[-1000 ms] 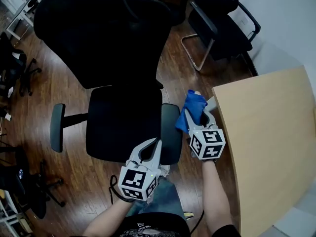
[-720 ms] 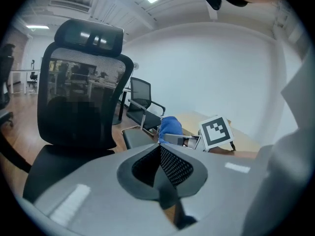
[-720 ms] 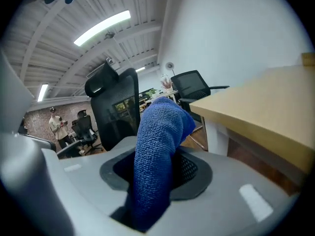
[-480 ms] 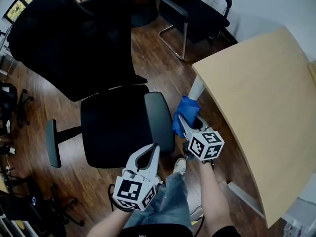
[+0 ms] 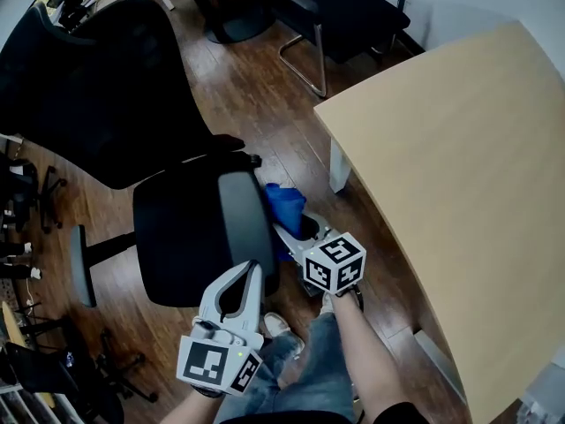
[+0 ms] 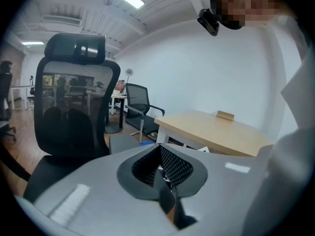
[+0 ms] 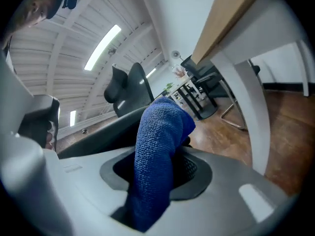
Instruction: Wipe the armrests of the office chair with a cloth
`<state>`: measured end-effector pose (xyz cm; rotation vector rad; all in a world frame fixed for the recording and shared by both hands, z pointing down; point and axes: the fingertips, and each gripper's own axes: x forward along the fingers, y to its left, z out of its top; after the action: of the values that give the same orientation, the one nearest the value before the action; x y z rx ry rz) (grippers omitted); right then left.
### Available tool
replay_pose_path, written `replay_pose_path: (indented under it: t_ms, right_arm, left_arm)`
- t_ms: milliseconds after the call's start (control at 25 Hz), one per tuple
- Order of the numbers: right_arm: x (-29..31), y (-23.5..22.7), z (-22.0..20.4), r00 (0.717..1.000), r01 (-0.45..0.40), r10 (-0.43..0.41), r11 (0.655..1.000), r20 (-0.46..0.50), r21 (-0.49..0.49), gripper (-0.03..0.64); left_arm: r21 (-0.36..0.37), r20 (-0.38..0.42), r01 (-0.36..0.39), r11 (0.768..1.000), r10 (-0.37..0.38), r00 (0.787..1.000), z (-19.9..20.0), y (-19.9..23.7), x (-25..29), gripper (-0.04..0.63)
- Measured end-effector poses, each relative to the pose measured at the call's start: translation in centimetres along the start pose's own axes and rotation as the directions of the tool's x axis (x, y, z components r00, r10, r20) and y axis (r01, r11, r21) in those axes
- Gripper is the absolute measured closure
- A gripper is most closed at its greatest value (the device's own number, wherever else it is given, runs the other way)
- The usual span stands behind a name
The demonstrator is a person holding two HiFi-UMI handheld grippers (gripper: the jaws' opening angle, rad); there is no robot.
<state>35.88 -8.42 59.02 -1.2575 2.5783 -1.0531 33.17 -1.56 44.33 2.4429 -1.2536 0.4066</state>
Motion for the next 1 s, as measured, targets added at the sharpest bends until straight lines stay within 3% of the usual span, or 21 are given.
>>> replay_pose_path:
  t_ms: [120, 480, 800, 1000]
  right_arm:
    - [1.3, -0.4, -1.8, 0.999, -0.038, 0.038, 0.999, -0.031, 0.005, 0.469]
    - [2.9, -6.0, -6.5, 0.988, 0.078, -0.077, 0.997, -0.135, 0.004, 0.469]
    - [4.9, -9.3, -10.7, 0.954, 0.179, -0.175, 0.984, -0.245, -0.006, 0.469]
    - [5.5, -11.5, -12.7, 0.918, 0.235, -0.234, 0.971, -0.321, -0.036, 0.469]
  left_arm:
    - [0.002, -0.001, -0.022, 1.000, 0.022, 1.000, -0.4, -0.2, 0.8, 0.591]
    - [0.028, 0.013, -0.035, 0.999, 0.035, 0.999, -0.5, -0.3, 1.7, 0.591]
    - [0.026, 0.040, -0.030, 0.999, 0.029, 0.999, -0.2, 0.1, 0.5, 0.591]
    - [0.018, 0.042, -0.030, 0.999, 0.029, 0.999, -0.4, 0.2, 0.2, 0.591]
